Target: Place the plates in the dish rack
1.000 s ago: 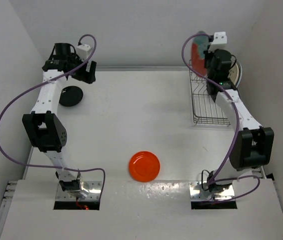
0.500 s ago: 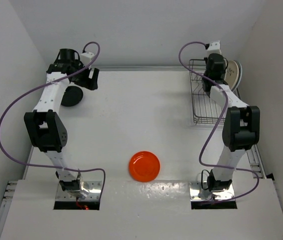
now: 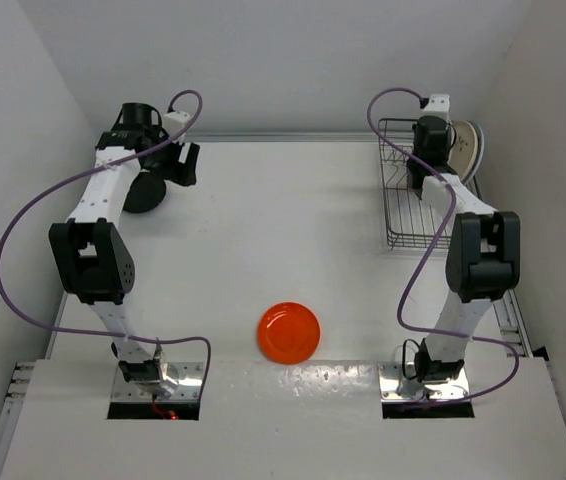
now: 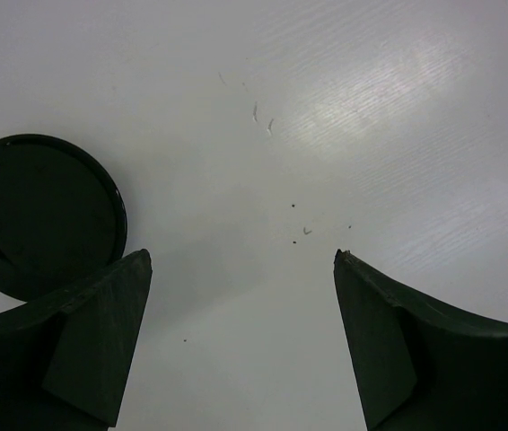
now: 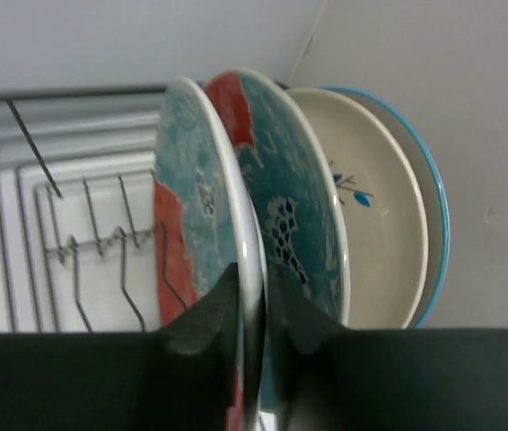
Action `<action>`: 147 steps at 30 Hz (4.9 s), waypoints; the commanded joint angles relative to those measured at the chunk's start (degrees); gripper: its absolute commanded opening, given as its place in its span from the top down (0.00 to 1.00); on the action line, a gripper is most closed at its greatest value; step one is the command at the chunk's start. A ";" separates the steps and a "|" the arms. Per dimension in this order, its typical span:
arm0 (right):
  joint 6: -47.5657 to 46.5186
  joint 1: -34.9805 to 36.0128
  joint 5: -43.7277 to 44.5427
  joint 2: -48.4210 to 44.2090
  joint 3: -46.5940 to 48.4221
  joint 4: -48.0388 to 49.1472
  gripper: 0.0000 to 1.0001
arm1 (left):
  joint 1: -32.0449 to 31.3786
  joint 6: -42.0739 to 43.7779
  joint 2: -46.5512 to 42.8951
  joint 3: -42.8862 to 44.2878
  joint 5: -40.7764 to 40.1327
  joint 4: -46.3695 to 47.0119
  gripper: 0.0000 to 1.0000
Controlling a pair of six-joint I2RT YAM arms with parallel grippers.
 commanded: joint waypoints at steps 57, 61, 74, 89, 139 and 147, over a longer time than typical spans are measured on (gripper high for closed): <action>48.73 46.44 -51.08 -22.47 -63.45 9.22 1.00 | 10.97 -5.11 -29.43 -29.48 1.54 3.77 0.09; 43.11 43.82 -50.39 -27.11 -53.83 -0.49 1.00 | 11.49 -5.11 -28.20 -28.34 1.54 3.77 0.09; 21.47 20.71 -1.49 -28.10 -4.84 -25.51 1.00 | 15.62 -5.11 -24.59 -24.12 -4.34 3.77 0.09; -16.77 9.18 29.51 0.19 11.34 11.68 1.00 | 20.80 -7.65 -3.08 -7.96 -10.06 4.30 0.08; 3.45 16.21 10.18 -14.19 -2.62 -3.97 0.45 | 23.80 -12.23 31.57 5.23 5.55 12.30 0.42; 0.98 20.15 10.44 -18.43 -6.49 -4.93 0.44 | 23.80 -13.46 34.56 7.08 19.89 12.30 1.00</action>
